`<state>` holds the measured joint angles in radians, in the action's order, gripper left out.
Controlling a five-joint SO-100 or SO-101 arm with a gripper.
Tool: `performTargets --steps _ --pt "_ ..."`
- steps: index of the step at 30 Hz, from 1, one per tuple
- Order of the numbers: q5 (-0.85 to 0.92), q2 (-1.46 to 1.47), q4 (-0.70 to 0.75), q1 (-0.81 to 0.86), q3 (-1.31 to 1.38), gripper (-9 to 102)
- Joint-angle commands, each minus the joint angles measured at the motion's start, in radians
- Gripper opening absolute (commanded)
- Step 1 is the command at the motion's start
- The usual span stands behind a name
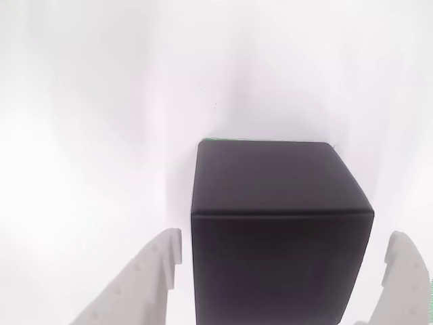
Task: Stack 3 Blocks on the chosen place.
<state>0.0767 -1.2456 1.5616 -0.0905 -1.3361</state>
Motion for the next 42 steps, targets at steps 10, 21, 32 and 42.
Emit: performTargets --steps 10,21,32,42 --pt "0.314 -0.439 0.011 0.115 -0.232 41" --pt "0.916 -0.913 0.011 0.565 -0.713 41" --pt "1.342 -0.943 0.011 1.226 -0.828 40" --pt "1.560 -0.851 0.011 1.543 -0.744 40"
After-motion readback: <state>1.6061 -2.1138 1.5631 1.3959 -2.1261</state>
